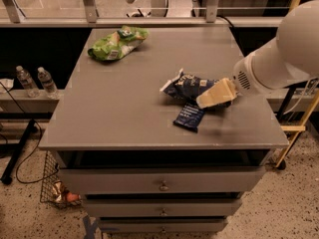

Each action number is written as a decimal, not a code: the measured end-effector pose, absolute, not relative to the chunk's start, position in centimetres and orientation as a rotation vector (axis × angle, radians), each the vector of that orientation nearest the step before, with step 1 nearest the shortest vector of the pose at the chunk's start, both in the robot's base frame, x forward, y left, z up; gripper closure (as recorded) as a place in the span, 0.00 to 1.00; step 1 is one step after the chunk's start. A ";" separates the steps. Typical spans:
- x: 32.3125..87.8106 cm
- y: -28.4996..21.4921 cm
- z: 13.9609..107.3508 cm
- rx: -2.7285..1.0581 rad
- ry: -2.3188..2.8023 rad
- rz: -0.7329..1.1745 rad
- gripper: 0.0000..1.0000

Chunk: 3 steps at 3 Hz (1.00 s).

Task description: Move blue chip bag near rxbar blueberry

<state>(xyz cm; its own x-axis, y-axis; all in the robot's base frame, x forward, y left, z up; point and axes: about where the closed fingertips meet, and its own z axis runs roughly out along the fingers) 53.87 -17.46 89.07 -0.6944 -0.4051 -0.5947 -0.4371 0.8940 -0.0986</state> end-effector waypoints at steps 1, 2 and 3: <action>53.9 -17.5 89.1 -0.602 2.422 0.066 0.00; 52.5 -18.3 91.5 -0.567 2.395 0.013 0.00; 51.3 -19.9 95.5 -0.513 2.345 -0.087 0.00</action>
Offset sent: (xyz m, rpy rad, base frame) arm -0.0329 -0.0208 0.0607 -0.0539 -0.0992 -0.0856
